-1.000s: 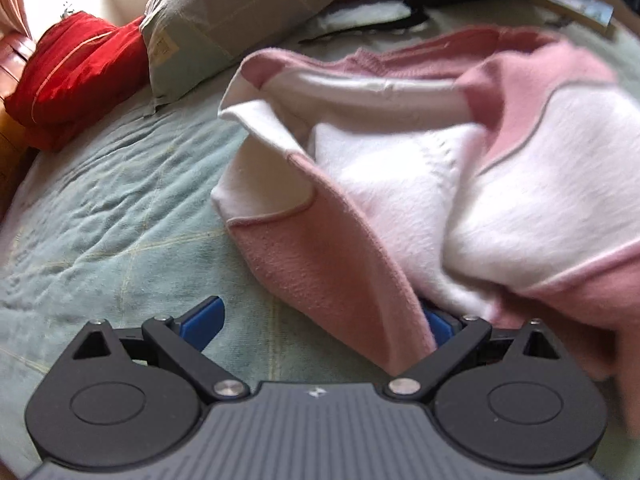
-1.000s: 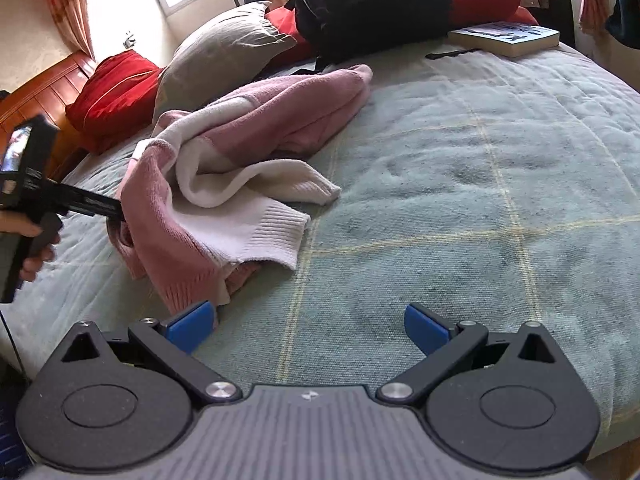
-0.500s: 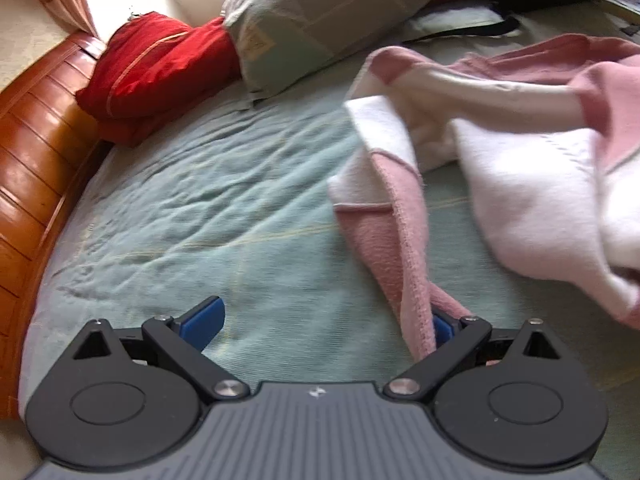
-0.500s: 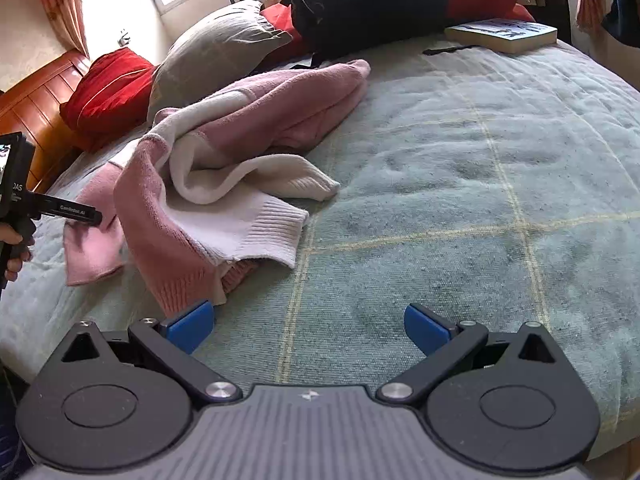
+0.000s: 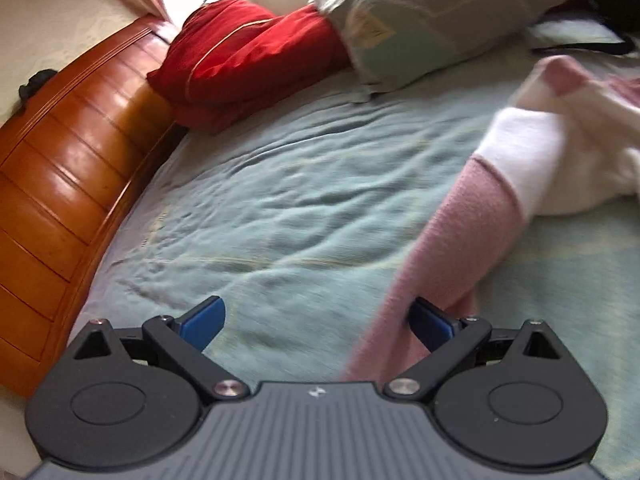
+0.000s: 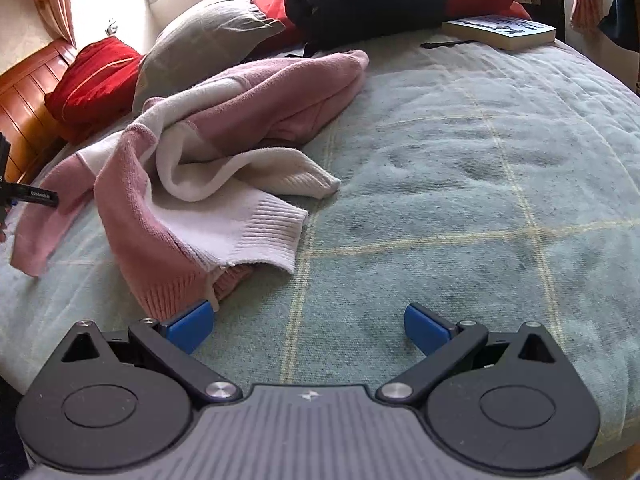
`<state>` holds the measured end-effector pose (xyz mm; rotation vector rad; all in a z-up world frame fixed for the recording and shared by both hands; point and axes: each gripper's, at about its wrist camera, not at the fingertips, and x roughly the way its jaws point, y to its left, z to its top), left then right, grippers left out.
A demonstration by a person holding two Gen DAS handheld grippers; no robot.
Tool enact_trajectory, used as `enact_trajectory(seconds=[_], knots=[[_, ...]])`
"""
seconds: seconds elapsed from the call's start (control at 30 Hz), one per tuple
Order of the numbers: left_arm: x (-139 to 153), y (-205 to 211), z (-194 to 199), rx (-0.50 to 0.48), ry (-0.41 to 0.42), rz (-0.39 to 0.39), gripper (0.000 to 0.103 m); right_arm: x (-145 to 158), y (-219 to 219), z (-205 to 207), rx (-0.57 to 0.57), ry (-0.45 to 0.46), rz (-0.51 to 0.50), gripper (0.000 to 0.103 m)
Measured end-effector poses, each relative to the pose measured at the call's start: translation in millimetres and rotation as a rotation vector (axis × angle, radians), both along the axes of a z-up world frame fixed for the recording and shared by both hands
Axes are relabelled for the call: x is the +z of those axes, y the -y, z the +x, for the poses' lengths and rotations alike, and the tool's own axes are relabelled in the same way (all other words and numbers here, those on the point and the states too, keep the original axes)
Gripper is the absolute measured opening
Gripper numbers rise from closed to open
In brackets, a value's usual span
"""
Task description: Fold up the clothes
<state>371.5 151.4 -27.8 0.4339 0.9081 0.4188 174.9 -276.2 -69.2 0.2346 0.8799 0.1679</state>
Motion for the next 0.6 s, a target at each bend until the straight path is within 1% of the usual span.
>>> enact_trajectory(seconds=[0.13,0.3,0.37,0.4,0.6], knots=[[-8,-35,26,0.065,0.01,0.048,0.098,-1,-4,8,-0.011,-0.008,-0.022,0.103],[-10,-73,44,0.109,0.044,-0.03,0.097,-2,-10,18,-0.025,-0.019,-0.049,0.103],[-7,-73,38,0.066,0.063,-0.082,0.097,-2,-12,22,-0.031,-0.023,-0.059,0.103],[-4,-69,32,0.028,0.068,-0.1,0.097,-2,-13,24,-0.031,-0.023,-0.062,0.103],[10,-24,-13,-0.257,0.057,-0.163,0.098,-1,-19,28,-0.025,-0.022,-0.064,0.103]])
